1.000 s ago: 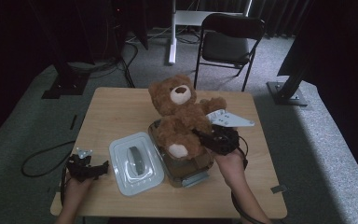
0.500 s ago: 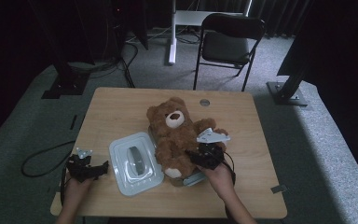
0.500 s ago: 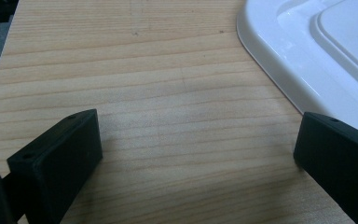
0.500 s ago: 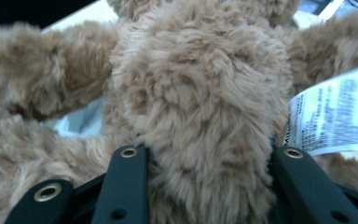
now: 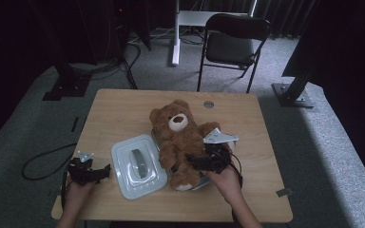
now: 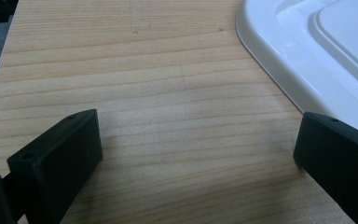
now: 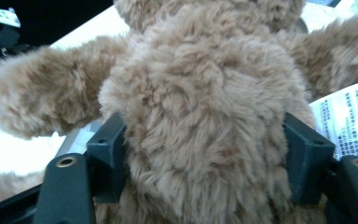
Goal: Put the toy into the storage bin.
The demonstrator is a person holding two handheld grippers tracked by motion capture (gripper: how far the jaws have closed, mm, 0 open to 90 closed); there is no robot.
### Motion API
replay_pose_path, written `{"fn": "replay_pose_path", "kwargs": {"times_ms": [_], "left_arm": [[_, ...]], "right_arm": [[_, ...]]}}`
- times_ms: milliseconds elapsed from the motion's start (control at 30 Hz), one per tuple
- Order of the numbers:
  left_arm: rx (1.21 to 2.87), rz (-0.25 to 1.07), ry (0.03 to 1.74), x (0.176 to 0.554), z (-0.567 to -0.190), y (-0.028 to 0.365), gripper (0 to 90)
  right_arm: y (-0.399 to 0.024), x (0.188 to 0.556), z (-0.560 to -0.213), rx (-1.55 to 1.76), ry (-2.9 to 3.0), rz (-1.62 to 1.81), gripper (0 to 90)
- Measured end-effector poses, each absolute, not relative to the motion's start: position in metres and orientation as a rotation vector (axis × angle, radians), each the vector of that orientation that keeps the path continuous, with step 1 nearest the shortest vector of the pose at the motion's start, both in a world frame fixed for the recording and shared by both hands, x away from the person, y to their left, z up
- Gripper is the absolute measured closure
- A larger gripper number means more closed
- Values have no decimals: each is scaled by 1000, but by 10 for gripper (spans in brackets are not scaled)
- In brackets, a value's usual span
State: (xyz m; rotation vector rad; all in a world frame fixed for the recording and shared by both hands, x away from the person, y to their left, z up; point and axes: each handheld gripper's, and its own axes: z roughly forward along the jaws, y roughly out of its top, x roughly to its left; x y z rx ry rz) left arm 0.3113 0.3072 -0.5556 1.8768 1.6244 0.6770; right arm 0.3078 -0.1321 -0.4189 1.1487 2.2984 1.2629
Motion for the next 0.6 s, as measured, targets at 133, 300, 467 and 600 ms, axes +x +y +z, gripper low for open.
{"fn": "replay_pose_path", "kwargs": {"times_ms": [133,300,467,600], "left_arm": [[1877,676,1625,311,-556,307,16],[1880,676,1624,311,-555,307,16],[1880,676,1624,311,-556,307,16],[1878,678,1623,311,-556,307,16]], "right_arm": [[-133,305,-409,1138,2276,1275,269],[-139,304,-391,1130,2209,1353,269],[-144,311,-371,1140,2169,1395,256],[-144,322,-359,1154,2141,1425,255]]}}
